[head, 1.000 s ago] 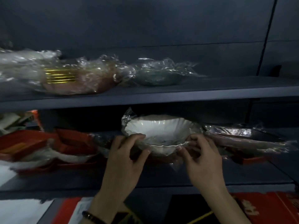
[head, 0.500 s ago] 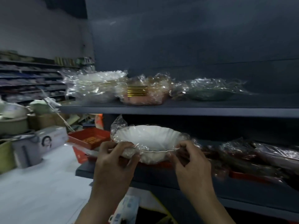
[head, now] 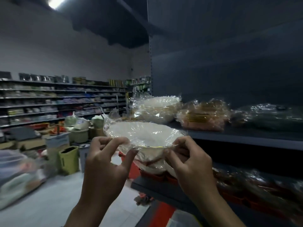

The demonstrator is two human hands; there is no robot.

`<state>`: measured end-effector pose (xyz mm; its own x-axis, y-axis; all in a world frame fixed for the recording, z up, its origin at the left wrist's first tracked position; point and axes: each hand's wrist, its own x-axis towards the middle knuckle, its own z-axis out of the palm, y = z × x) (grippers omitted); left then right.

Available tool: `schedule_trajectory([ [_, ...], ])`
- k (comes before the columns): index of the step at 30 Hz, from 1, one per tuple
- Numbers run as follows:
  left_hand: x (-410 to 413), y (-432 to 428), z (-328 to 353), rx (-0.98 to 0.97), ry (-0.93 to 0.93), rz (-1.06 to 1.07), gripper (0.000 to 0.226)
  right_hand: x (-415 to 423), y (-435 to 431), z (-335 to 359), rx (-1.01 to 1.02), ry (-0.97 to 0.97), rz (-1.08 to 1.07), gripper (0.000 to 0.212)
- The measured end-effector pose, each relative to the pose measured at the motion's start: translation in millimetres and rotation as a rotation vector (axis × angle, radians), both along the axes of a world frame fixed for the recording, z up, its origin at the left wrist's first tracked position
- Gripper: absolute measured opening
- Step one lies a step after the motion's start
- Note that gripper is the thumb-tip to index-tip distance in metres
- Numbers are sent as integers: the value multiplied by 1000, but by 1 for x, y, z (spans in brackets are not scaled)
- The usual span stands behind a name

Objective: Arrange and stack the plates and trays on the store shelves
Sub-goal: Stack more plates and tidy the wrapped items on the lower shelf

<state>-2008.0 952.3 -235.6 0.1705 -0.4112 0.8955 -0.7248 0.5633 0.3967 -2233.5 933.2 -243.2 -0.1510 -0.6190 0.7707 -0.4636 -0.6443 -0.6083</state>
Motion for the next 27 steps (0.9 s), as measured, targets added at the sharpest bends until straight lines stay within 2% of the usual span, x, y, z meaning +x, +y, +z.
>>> schedule_trajectory([
  [7, 20, -53, 62, -141, -77, 11, 31, 11, -34, 70, -76, 55, -24, 19],
  [11, 19, -111, 93, -151, -51, -85, 33, 4, -76, 111, -108, 105, -110, 18],
  [14, 14, -158, 112, -107, -55, -158, 34, -3, -114, 134, -101, 118, -163, 23],
  [19, 12, -235, 133, -25, -198, -227, 37, -17, -168, 163, -96, 205, -262, 24],
  [22, 8, -277, 140, 60, -210, -208, 29, -21, -209, 176, -48, 204, -272, 26],
  [27, 7, -330, 141, 127, -232, -172, 31, -22, -267, 177, 15, 215, -261, 28],
])
